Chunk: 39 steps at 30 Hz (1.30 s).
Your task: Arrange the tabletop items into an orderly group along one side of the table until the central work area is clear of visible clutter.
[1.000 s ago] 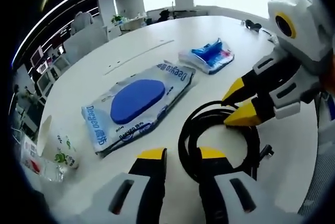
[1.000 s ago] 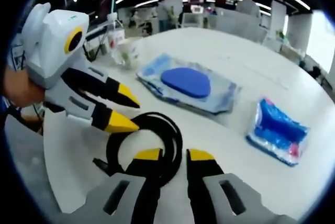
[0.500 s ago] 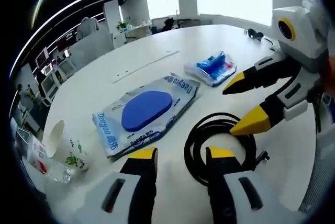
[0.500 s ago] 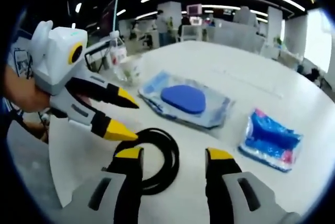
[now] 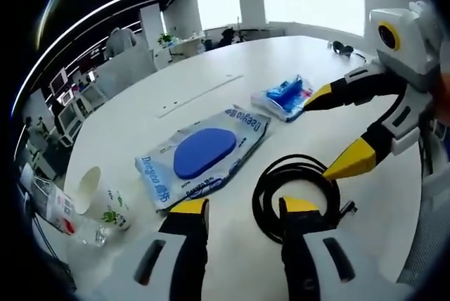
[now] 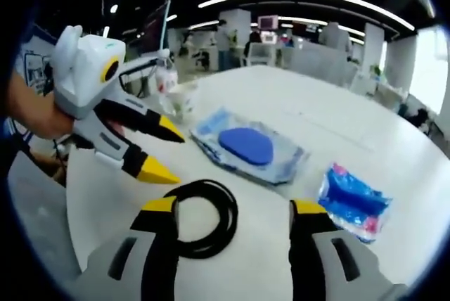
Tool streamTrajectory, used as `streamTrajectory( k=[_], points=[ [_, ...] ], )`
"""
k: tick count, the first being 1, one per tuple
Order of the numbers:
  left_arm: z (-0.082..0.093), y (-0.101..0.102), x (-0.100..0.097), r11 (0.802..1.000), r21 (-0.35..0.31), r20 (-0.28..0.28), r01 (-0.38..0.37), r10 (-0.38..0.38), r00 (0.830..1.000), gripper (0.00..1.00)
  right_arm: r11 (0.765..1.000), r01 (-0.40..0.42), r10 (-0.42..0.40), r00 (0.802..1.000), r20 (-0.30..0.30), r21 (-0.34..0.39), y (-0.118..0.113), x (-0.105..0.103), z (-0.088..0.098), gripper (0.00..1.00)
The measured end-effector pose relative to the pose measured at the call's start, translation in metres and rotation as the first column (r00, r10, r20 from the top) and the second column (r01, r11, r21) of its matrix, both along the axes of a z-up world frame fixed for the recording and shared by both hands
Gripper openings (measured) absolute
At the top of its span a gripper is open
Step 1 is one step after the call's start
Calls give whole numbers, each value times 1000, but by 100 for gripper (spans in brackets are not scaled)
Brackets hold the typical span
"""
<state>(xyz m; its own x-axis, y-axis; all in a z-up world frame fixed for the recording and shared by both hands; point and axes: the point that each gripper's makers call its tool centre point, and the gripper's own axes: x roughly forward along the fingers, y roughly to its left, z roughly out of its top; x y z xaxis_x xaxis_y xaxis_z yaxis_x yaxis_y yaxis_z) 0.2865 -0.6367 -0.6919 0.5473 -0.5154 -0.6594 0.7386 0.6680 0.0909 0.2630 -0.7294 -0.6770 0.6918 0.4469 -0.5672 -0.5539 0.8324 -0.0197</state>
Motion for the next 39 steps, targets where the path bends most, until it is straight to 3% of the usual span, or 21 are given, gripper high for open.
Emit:
streamTrajectory(
  k=[12,24,30,33,39],
  points=[
    [15,-6,-9,1000,-16,27,23,-22,999,51,1000,0,0,1000,14,5,0,-9,11,76],
    [34,5,-17,999,-31,64,13,-11,998,64,999,43,-43,999,25,13,-8,-18,22,89],
    [39,9,-22,999,-34,43,-8,9,999,73,999,29,-30,999,29,29,-6,-15,32,92],
    [43,12,-24,1000,-28,58,-10,11,998,75,999,41,-42,999,33,31,-8,-13,36,98],
    [43,21,-30,998,-34,38,-55,56,998,93,999,37,-38,998,46,34,-9,-18,46,100]
  ],
)
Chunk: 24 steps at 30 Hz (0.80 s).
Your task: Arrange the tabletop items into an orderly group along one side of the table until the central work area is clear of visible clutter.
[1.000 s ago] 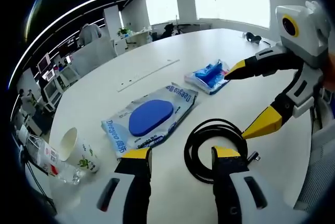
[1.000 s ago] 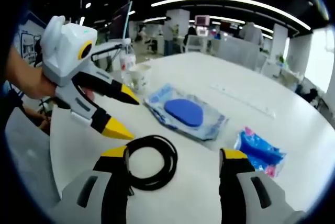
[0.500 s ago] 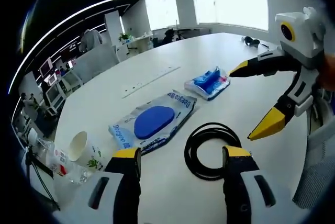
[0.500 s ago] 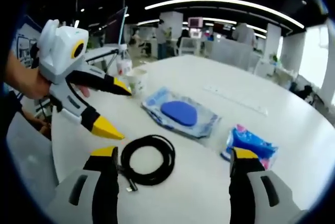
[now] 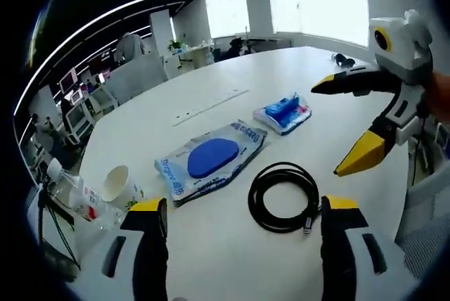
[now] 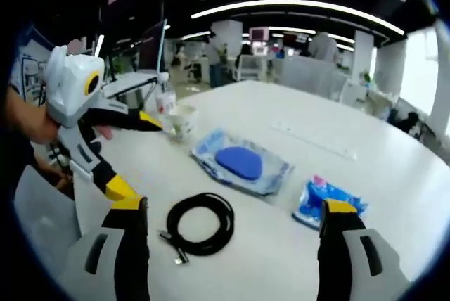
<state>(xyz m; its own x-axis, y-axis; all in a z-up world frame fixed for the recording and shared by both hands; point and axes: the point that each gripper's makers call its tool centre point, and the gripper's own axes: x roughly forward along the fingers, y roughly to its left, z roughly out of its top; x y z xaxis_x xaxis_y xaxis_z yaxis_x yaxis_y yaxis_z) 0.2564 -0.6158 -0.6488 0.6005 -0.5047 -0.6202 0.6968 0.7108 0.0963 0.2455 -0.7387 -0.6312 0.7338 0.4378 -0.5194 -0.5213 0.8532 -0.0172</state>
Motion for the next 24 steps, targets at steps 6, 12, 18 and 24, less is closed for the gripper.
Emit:
streamTrajectory(
  k=[6,12,18,24],
  points=[
    [3,7,-8,998,-25,-23,-62,62,998,99,1000,-17,17,1000,4,-7,-4,-7,8,100],
    [9,12,-15,995,-36,-17,-88,88,996,99,1000,-27,27,1000,1,-10,-8,-19,14,100],
    [21,20,-22,994,-47,24,-99,100,995,99,1000,-13,13,1000,11,-6,-15,-29,19,100],
    [29,30,-30,993,-41,47,-112,114,992,99,1000,12,-12,1000,25,19,-16,-37,25,100]
  ],
)
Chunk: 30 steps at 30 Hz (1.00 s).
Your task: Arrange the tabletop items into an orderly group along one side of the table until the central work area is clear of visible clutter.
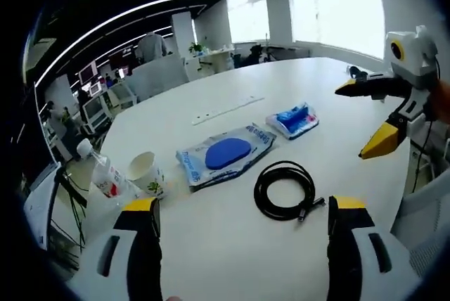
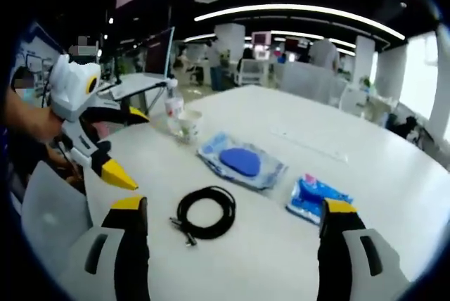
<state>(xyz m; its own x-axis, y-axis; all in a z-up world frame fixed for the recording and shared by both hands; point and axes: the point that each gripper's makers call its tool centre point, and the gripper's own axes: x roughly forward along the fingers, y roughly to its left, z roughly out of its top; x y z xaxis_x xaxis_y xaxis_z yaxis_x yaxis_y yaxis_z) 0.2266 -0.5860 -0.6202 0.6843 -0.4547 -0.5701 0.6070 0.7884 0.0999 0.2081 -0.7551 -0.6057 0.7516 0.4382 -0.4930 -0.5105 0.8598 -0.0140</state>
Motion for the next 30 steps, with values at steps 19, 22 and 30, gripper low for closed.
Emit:
streamTrajectory(
  k=[19,22,30],
  points=[
    [-5,44,-37,995,-1,48,-99,99,994,99,998,49,-50,998,32,32,-11,-43,-11,100],
    [-2,46,-42,994,-20,70,-108,109,992,99,995,78,-80,996,38,60,-16,-49,-8,100],
    [1,54,-56,995,-10,143,-96,96,985,99,986,108,-117,991,63,126,-20,-68,0,100]
  ],
)
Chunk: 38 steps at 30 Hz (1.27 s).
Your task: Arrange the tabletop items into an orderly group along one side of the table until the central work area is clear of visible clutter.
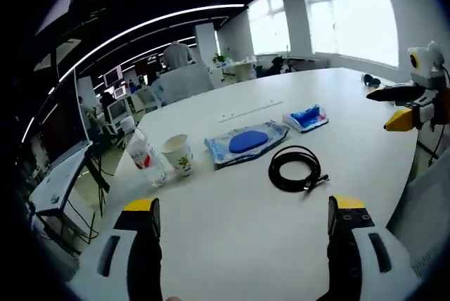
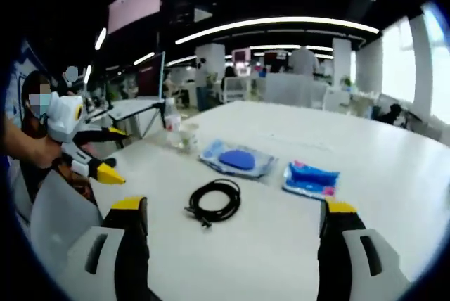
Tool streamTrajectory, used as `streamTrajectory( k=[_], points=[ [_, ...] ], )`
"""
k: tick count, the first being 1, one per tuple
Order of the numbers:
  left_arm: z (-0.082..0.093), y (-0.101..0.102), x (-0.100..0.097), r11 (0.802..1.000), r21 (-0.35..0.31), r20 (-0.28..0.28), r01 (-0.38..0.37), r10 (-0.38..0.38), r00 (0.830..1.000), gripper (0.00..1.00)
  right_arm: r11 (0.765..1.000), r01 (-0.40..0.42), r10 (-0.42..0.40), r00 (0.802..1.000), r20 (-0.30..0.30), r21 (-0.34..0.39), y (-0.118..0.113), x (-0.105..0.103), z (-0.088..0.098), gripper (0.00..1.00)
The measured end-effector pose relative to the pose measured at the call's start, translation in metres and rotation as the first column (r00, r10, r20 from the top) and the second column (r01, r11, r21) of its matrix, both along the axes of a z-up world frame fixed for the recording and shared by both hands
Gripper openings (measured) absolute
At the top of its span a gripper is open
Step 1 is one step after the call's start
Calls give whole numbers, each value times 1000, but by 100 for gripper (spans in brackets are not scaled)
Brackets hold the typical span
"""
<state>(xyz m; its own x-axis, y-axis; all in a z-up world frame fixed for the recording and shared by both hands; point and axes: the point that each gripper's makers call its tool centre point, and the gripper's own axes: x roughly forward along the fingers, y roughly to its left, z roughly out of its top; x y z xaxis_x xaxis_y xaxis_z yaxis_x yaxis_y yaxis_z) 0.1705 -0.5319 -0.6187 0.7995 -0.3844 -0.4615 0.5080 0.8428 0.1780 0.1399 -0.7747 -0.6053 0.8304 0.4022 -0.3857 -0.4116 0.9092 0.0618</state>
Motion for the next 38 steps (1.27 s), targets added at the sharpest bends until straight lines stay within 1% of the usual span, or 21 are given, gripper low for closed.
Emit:
streamTrajectory(
  k=[1,3,6,8,9,12,15,16,17,20,22,24,27,30,31,33,34,35,36,37,38],
  points=[
    [1,1,-1,1000,3,2,0,0,1000,99,1000,5,-5,1000,7,2,1,-3,0,100],
    [4,3,-2,1000,-12,9,-8,8,1000,99,1000,12,-12,1000,19,4,3,-7,-1,100],
    [9,7,-6,998,-56,20,-31,32,999,99,1000,21,-21,999,28,1,7,-11,-5,100],
    [10,9,-9,997,-62,34,-37,39,999,99,999,36,-36,998,44,0,7,-15,-6,100],
    [12,11,-10,997,-63,47,-38,41,998,99,999,49,-50,997,58,17,7,-16,-6,100],
    [13,17,-14,996,-76,70,-52,58,996,99,997,70,-72,996,60,38,8,-21,-9,100],
    [10,22,-18,996,-66,79,-57,62,995,99,998,66,-67,996,55,25,13,-23,-15,100],
    [7,24,-19,996,-69,76,-60,65,995,99,998,59,-60,997,50,7,15,-24,-18,100],
    [3,26,-21,995,-79,55,-68,72,996,99,998,58,-57,997,50,-5,15,-24,-19,100],
    [-5,32,-26,992,-82,50,-91,95,994,99,998,61,-58,995,78,-35,16,-23,-17,100],
    [-8,33,-29,993,-79,54,-91,96,994,97,997,66,-63,994,84,-34,15,-22,-17,100],
    [-9,34,-29,995,-60,57,-84,88,995,96,997,65,-61,995,80,-41,15,-22,-19,100],
    [-9,36,-26,993,-65,62,-94,98,993,95,996,68,-64,996,67,-62,12,-24,-23,100],
    [-11,37,-25,992,-71,56,-103,107,993,95,996,75,-71,994,80,-47,11,-24,-20,100],
    [-13,38,-25,992,-66,52,-105,108,993,95,996,81,-77,994,81,-49,10,-24,-20,100],
    [-18,40,-25,995,-34,44,-98,100,994,95,994,89,-84,994,72,-58,9,-24,-21,100],
    [-18,42,-25,994,-34,42,-108,110,993,94,994,92,-87,993,77,-62,8,-24,-19,100],
    [-18,43,-23,993,-35,39,-114,115,993,93,993,99,-92,991,95,-68,6,-24,-14,100],
    [-16,44,-22,992,-38,43,-117,118,992,93,992,108,-99,987,127,-64,4,-22,-7,100],
    [-16,45,-21,992,-38,47,-119,121,992,93,992,108,-100,988,114,-61,3,-22,-9,100],
    [-18,47,-20,991,-37,43,-125,127,991,93,993,110,-106,991,77,-49,2,-21,-16,100]
  ],
)
